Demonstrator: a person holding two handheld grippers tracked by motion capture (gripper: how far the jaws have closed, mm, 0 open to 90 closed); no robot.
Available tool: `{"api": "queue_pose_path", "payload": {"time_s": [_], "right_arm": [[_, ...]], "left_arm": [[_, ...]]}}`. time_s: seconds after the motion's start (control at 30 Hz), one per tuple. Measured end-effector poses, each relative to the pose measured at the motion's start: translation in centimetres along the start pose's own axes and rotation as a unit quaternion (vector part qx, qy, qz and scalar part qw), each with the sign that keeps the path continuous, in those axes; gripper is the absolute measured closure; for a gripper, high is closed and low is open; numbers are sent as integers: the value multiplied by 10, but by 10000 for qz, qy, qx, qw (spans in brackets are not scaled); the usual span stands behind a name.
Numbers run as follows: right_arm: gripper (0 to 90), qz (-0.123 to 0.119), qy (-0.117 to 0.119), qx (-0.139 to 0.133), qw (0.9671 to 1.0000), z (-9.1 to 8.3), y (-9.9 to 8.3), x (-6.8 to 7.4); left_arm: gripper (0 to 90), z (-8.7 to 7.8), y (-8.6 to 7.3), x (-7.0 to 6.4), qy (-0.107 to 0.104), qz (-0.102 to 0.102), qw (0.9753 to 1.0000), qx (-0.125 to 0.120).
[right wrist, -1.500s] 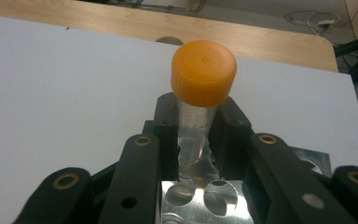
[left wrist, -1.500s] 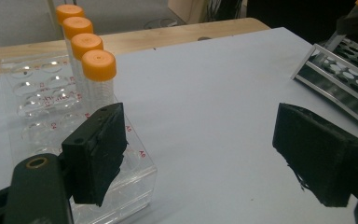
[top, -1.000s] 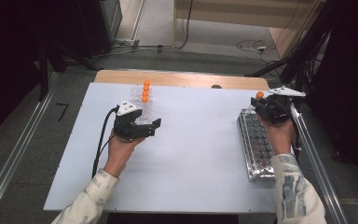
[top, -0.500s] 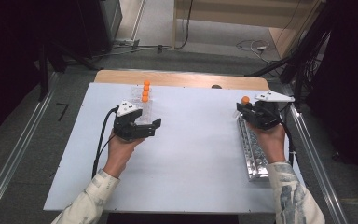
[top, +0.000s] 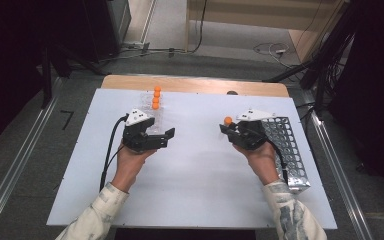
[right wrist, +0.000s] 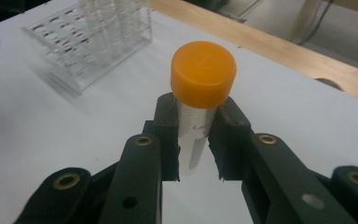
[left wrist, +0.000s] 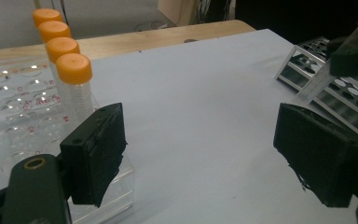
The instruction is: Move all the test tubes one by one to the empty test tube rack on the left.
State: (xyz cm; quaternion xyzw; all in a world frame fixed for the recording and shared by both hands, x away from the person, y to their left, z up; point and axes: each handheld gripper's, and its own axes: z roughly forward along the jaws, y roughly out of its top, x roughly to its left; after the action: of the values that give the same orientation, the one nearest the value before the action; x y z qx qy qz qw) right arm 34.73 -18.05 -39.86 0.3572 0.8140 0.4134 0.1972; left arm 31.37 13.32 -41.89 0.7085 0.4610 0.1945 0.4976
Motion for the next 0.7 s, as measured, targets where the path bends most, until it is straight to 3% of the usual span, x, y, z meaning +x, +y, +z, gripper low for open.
{"api": "queue_pose_path", "payload": {"time_s": [0.3,0.53,0.7], "right_arm": [[716,-207,418,143,9988,26,0,34],[716,-419,690,215,9965,39,6,59],[715,-543,890,309,9941,51,6,76]], "left_arm": [[172,-1,2,-9,-148,73,9998,-57],[172,-1,3,-20,-294,168,9994,-87],[220,1,2,-26,-452,294,9985,-32]]}}
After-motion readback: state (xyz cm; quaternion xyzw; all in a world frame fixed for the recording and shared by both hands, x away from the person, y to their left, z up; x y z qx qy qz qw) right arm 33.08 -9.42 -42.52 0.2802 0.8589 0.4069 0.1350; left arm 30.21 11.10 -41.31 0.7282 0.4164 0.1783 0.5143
